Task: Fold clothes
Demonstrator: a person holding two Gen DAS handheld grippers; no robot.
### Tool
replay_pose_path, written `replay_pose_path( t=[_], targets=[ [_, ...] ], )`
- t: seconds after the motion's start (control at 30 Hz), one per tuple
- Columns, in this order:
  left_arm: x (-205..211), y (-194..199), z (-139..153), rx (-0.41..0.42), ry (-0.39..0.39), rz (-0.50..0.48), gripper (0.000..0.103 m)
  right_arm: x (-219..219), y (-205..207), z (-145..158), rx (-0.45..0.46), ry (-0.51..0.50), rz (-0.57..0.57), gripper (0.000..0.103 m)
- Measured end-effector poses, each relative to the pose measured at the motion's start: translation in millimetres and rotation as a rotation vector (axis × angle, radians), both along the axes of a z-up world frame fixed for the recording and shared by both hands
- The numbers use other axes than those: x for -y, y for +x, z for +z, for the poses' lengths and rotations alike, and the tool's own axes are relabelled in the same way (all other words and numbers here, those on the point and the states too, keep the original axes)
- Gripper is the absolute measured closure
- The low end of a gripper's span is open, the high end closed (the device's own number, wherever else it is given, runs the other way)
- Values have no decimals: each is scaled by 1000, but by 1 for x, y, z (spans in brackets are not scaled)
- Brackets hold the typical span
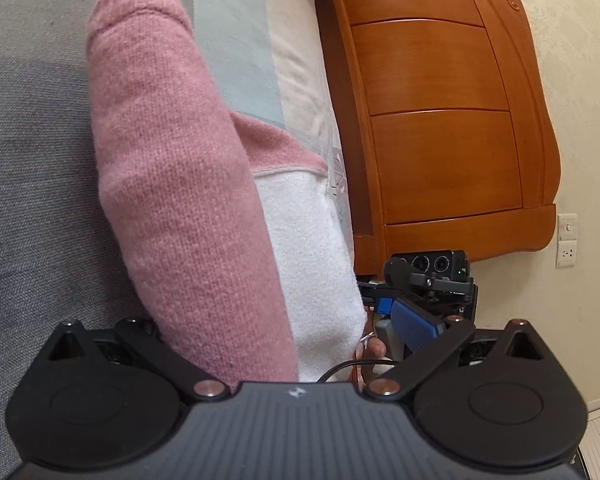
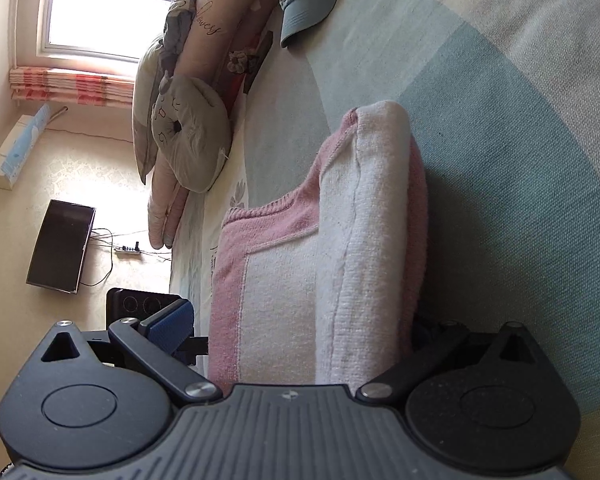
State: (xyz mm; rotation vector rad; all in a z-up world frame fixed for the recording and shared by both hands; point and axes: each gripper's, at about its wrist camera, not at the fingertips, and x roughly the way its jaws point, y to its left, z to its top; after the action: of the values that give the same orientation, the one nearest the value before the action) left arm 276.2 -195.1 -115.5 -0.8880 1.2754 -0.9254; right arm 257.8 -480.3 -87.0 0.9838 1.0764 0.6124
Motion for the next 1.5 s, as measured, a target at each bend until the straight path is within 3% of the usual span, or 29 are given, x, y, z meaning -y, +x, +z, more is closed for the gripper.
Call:
replay_pose_path(
  t=[0.37, 0.63, 0.77, 0.9, 1.2, 1.33, 1.5],
  targets=[
    [47, 22, 9, 83, -12, -88, 2, 48, -4, 24, 48, -44, -68, 0],
    [102, 46, 10, 133, -25, -157, 2, 107, 0, 35, 84, -79, -126, 0],
    [110, 52, 1, 145, -39, -179, 2, 142, 7, 38, 102, -103, -150, 0],
    [101, 57, -3, 154, -51, -189, 3, 179, 19, 38, 118, -128, -175, 0],
    [141, 66, -26, 158, -64, -211, 3, 249, 32, 20, 115, -170, -244, 0],
    [113, 53, -27, 175, -11, -237, 3, 260, 30, 8, 90, -202, -282, 0],
    [62, 35, -2, 304, 119, -273, 4, 270, 1, 14, 84, -310, -397, 0]
  ],
)
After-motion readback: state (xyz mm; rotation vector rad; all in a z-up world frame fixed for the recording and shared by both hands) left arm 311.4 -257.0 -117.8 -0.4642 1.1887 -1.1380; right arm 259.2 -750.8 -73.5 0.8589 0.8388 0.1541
